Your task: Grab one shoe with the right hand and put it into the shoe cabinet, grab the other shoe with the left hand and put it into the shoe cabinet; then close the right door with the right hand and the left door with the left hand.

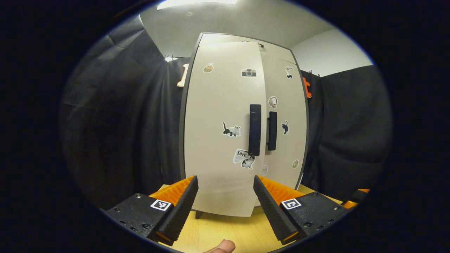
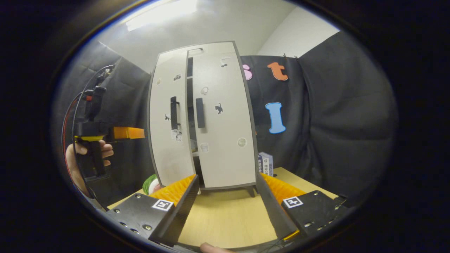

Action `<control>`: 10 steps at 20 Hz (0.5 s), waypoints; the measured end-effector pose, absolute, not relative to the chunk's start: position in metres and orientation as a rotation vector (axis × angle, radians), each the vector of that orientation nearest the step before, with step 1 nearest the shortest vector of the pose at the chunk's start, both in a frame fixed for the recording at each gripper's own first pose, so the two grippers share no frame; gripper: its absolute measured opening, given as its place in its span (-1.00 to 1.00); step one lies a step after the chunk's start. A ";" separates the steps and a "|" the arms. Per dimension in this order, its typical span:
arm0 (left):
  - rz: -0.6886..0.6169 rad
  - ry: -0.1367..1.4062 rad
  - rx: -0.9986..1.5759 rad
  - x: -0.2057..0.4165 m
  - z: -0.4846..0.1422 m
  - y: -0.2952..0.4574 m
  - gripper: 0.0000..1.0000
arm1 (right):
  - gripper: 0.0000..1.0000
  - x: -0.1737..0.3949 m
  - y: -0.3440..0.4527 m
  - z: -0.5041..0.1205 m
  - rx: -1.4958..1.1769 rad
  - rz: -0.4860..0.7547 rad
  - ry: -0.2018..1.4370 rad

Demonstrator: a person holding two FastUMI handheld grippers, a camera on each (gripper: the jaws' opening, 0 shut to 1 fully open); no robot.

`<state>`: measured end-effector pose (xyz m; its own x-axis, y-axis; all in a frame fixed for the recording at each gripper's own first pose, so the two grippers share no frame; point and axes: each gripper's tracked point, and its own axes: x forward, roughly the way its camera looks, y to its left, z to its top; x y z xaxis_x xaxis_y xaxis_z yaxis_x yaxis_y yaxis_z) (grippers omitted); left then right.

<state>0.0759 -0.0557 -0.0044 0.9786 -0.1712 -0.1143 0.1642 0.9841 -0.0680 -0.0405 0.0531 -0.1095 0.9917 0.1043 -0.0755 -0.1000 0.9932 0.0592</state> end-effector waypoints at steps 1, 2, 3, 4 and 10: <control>-0.162 0.117 -0.055 0.070 -0.006 -0.051 0.96 | 0.95 -0.041 0.054 -0.109 0.053 0.103 0.079; -0.150 0.112 -0.054 0.065 -0.007 -0.046 0.96 | 0.95 -0.040 0.054 -0.109 0.052 0.104 0.078; -0.146 0.106 -0.059 0.061 -0.009 -0.043 0.99 | 0.95 -0.040 0.055 -0.109 0.052 0.105 0.077; -0.145 0.094 -0.070 0.055 -0.010 -0.041 0.97 | 0.96 -0.040 0.055 -0.110 0.052 0.109 0.077; -0.185 0.056 -0.062 0.021 -0.027 -0.047 0.98 | 0.95 -0.036 0.077 -0.108 0.014 0.122 0.050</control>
